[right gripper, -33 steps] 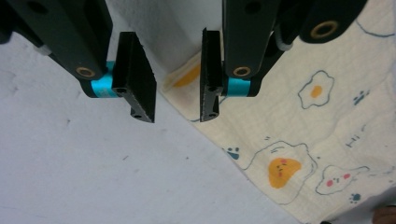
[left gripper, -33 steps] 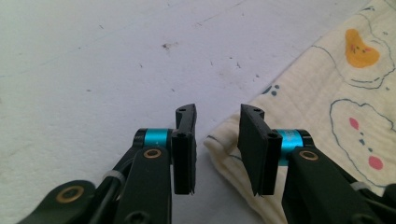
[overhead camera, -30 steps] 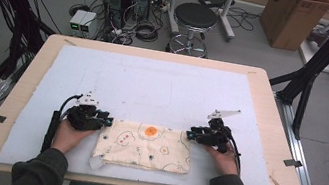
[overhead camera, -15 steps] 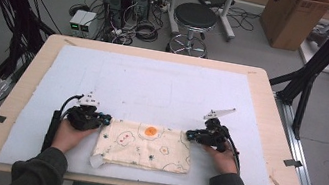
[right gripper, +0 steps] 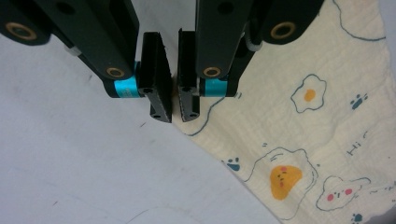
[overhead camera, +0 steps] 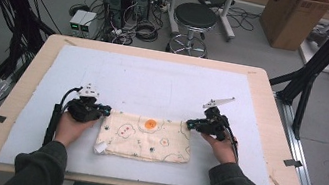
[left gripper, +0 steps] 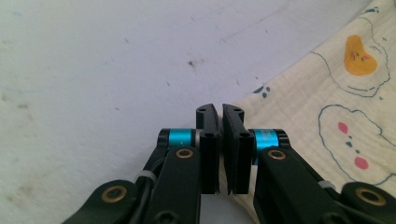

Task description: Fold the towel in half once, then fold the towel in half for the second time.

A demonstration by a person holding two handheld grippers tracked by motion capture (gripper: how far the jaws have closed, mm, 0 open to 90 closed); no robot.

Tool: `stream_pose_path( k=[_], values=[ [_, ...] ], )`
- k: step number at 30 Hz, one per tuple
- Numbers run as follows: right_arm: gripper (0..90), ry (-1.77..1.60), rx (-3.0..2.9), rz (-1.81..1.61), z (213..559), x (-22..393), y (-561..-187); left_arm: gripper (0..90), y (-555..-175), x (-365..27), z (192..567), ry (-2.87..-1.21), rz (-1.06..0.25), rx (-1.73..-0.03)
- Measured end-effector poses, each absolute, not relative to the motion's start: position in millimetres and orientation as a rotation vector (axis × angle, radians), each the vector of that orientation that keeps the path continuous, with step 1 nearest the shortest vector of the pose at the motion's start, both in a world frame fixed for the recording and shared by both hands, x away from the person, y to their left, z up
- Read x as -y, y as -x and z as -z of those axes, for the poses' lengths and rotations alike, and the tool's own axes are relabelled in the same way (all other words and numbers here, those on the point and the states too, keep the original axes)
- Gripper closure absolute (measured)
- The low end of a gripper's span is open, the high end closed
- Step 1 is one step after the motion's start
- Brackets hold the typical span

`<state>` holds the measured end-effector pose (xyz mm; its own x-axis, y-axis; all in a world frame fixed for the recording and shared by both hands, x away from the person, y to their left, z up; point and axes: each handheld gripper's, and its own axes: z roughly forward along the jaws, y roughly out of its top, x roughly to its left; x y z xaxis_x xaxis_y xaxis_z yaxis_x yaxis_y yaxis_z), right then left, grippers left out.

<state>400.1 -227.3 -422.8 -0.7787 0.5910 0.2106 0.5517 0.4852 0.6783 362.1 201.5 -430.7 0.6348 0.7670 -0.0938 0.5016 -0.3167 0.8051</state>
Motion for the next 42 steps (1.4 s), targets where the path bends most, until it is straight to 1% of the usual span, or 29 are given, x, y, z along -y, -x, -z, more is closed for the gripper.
stream_pose_path(
  k=[4, 10, 12, 18, 21, 26, 42],
  values=[
    [84.1, -1.045, -2.646, -1.181, 420.4, 225.2, -410.9, 85.1, -372.7, -202.3, 425.0, -1.997, -0.392, -1.007],
    [84.2, -1.069, -2.628, -1.176, 413.1, 220.5, -424.7, 85.1, -385.3, -206.9, 418.1, -1.951, -0.405, -1.031],
    [84.2, -1.061, -2.613, -1.179, 409.3, 218.2, -428.7, 85.1, -389.2, -206.7, 416.8, -1.977, -0.417, -1.038],
    [84.3, -1.065, -2.594, -1.191, 401.3, 215.6, -437.7, 85.1, -393.6, -210.1, 410.0, -1.908, -0.426, -1.045],
    [84.2, -1.081, -2.601, -1.195, 404.0, 216.0, -441.3, 85.1, -396.7, -209.7, 414.9, -1.937, -0.406, -1.053],
    [84.2, -1.126, -2.633, -1.139, 415.5, 213.3, -448.7, 85.0, -400.6, -205.5, 420.9, -1.948, -0.409, -1.061],
    [84.2, -1.154, -2.620, -1.209, 414.9, 217.6, -450.0, 85.1, -398.4, -209.6, 417.9, -1.941, -0.396, -1.044]
  ],
)
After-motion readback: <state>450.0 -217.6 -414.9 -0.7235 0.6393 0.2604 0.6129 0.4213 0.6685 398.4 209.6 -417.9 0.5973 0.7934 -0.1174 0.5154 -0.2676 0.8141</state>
